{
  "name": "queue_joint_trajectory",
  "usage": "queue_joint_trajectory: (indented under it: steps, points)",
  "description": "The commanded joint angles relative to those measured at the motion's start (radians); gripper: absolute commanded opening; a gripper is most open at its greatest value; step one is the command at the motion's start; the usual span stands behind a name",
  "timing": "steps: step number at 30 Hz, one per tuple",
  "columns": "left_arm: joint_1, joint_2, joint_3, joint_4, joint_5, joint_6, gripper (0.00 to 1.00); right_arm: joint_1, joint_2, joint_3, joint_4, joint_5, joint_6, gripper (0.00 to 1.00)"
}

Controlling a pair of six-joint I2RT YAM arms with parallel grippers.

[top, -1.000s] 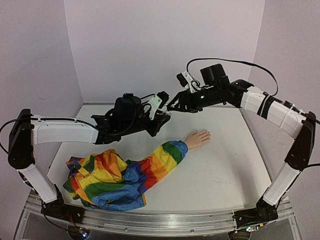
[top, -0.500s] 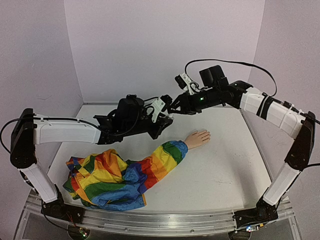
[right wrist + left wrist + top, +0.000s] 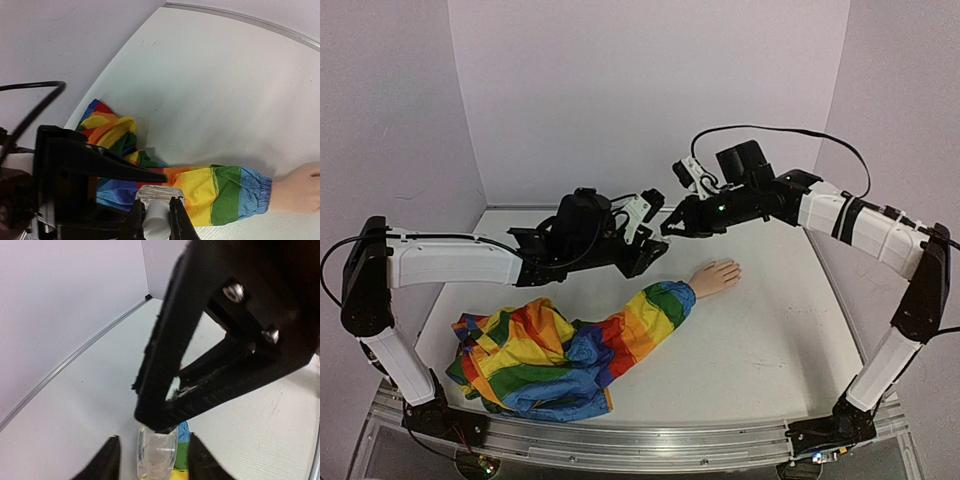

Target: Paint the nails

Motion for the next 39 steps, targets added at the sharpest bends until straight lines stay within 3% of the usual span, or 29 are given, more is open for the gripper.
queue_joint_trajectory:
  steps: [1,4,6,16,27,33,39]
  points:
    - [-0.003,-0.017,0.057,0.028,-0.044,-0.048,0.65,-0.03,-0.09,-0.074,0.013,0.246,0.04,0.0]
    - [-0.002,-0.027,0.051,0.021,-0.046,-0.06,0.92,-0.105,-0.143,-0.179,0.014,0.385,0.078,0.0]
    - [0.0,-0.035,0.046,0.019,-0.047,-0.066,0.99,-0.151,-0.174,-0.256,0.013,0.493,0.093,0.0]
    - [0.024,-0.091,0.016,0.016,-0.075,-0.099,0.99,-0.487,-0.307,-0.694,0.083,0.659,0.202,0.0]
    - [0.026,-0.149,-0.005,0.016,-0.15,-0.108,0.99,-0.536,-0.34,-0.884,0.194,0.719,0.309,0.0]
    - [0.026,-0.201,-0.021,0.015,-0.22,-0.111,0.99,-0.539,-0.378,-0.917,0.206,0.716,0.326,0.16]
    - [0.026,-0.298,-0.037,0.013,-0.352,-0.062,0.99,-0.549,-0.453,-0.903,0.193,0.687,0.302,0.39]
